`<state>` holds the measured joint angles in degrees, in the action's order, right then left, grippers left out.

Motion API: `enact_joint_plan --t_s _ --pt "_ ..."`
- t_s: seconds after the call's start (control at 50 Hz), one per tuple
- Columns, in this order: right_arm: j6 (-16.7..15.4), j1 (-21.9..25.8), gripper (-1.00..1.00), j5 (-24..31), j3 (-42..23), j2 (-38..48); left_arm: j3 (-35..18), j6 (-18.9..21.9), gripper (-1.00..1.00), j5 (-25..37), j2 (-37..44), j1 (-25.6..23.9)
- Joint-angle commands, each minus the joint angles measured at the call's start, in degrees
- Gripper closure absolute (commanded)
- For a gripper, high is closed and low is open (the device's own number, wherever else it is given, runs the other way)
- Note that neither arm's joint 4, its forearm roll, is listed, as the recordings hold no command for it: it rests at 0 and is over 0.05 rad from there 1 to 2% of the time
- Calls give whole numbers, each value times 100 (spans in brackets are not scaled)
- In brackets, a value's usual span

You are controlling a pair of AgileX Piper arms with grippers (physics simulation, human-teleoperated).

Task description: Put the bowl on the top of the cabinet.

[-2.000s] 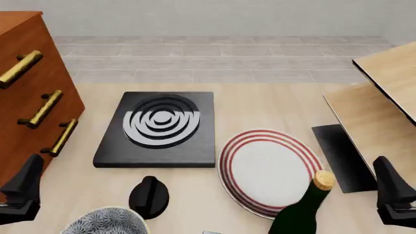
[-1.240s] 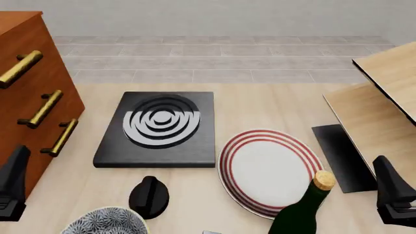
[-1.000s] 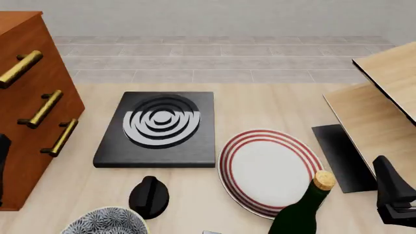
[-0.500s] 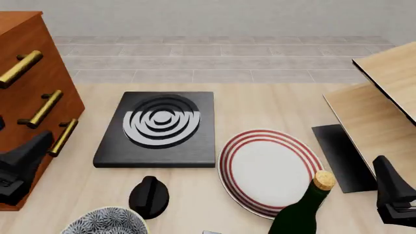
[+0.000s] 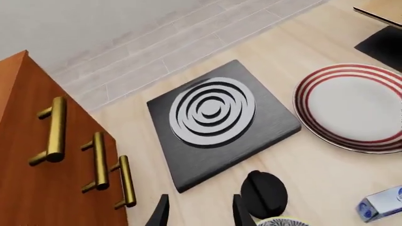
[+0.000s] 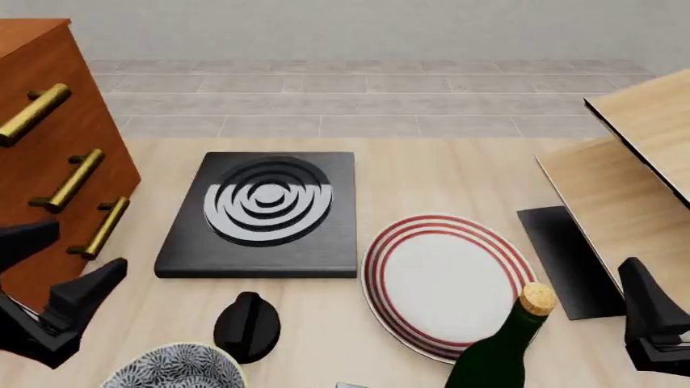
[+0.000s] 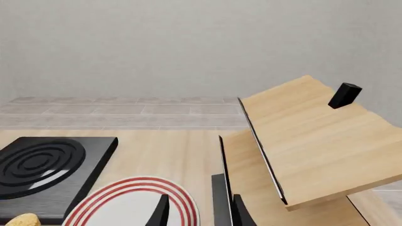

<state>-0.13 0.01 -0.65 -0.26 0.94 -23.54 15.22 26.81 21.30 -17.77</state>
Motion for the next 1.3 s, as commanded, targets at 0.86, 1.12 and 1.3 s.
enact_joint_plan --t_s 0.86,1.12,1.3 --pt "1 0 -100 -5 1 4 1294 -904 -100 377 -71 -481" --pt "0 0 -100 -6 1 6 1754 -1176 -100 101 4 -530" --pt "0 0 -100 -6 1 5 1977 -1236 -100 -249 255 -509"
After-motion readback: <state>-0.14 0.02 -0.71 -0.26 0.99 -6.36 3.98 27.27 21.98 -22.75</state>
